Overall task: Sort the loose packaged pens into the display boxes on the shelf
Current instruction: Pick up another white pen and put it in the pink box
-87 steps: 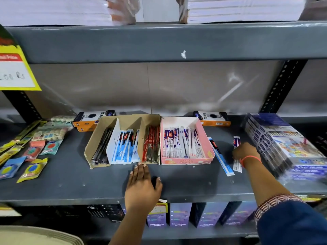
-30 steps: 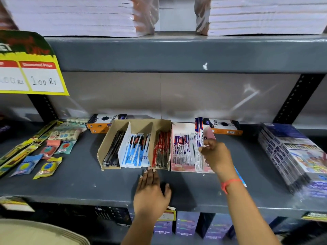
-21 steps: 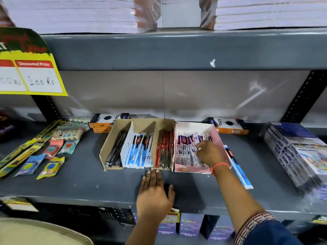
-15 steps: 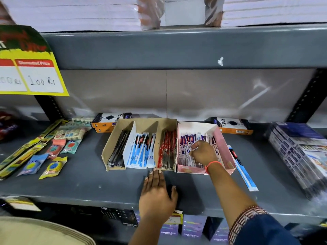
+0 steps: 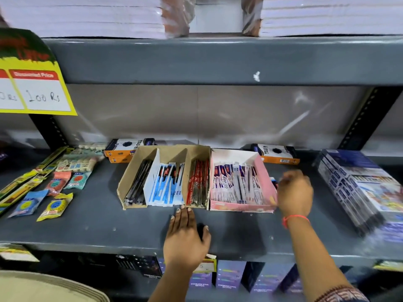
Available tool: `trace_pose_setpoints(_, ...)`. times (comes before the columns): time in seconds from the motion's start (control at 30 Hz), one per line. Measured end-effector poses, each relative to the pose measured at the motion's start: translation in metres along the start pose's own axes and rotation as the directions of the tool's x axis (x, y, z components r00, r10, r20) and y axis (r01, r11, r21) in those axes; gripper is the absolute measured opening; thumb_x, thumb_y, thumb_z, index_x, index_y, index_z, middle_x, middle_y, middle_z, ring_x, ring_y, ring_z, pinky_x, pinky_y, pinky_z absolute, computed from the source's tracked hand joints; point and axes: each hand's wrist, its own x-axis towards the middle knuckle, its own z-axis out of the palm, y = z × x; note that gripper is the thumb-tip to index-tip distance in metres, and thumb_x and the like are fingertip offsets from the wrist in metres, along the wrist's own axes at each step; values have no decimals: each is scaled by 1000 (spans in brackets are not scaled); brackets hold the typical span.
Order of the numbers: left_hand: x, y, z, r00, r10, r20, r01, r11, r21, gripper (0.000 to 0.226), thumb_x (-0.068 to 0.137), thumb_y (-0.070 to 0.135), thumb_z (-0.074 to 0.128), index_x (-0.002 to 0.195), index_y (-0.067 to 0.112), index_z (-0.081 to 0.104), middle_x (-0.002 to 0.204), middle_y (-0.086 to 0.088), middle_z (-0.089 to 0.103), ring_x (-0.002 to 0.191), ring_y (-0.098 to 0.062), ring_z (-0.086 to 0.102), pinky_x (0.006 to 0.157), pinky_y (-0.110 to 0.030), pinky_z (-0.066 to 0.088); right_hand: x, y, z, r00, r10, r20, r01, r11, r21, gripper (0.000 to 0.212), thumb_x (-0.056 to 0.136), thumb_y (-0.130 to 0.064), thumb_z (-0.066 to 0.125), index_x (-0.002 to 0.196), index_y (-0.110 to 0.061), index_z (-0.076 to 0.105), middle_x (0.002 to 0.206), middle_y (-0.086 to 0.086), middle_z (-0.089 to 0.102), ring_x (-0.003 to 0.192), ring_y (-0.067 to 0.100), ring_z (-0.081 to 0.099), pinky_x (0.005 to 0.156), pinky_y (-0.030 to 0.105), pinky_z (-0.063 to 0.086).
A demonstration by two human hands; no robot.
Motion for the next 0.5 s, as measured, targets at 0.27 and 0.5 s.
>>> trace_pose_setpoints(0.27,-1,3,-4,1000,-3,3,3,1000,-14,67,92,47,29,144,7,13,155,-11,17,143,-22,12,116,-30,3,0,47,-10,926,124,356,6,940,-342,30,88,-15,53,110,3,61,116,29,62,107,42,59,84,41,49)
trace_pose_setpoints(0.5,-1,3,-5,996,-4,88,3,1000,20,66,94,45,22,144,6,3,156,-14,6,144,-24,2,116,-33,-2,11,47,-14,843,245,478,-72,933,-352,36,82,-6,58,116,5,59,123,27,60,111,41,58,90,38,48)
